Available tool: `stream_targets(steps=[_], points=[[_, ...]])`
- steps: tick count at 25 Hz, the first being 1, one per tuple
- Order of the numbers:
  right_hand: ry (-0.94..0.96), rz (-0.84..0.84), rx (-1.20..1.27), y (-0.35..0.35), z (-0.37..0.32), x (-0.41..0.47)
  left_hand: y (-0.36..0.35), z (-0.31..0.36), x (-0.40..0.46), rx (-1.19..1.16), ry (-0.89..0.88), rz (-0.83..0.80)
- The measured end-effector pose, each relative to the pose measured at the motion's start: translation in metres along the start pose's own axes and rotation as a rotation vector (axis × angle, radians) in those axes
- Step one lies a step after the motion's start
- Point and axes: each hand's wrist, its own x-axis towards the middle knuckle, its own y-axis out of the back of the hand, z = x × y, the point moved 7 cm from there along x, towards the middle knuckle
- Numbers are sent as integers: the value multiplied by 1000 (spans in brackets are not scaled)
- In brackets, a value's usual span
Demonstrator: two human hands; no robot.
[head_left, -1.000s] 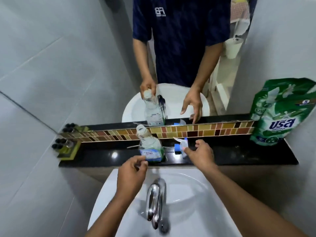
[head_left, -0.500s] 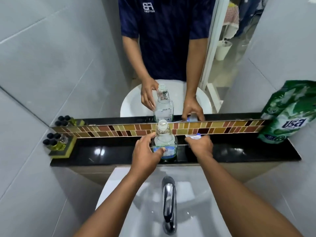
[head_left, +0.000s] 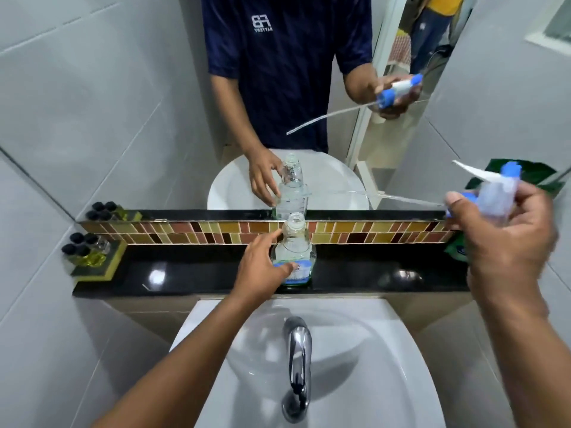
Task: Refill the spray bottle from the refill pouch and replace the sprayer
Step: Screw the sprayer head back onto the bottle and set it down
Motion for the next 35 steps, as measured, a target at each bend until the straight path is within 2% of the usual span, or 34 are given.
stream_targets(steps=[2, 6, 11, 14, 18, 24, 27, 35], points=[[125, -42, -107, 9, -31, 5, 0, 0, 7, -18, 11, -55], [232, -94, -290, 2, -53, -2, 0, 0, 10, -19, -11, -104], [366, -257, -364, -33, -78, -18, 0, 0, 10, -34, -44, -139], [401, -524, -421, -87, -86, -28, -2, -5, 13, -54, -52, -167], [418, -905, -549, -166, -62, -48, -4, -11, 18, -80, -74, -174], [418, -1287, -670, -213, -26, -68, -7, -21, 24, -134, -51, -209], [459, -1372, -768, -222, -26, -70, -12, -29, 27, -185, -6, -253], [539, -1456, -891, -232, -28, -73, -30, -56, 37, -304, 48, -303]])
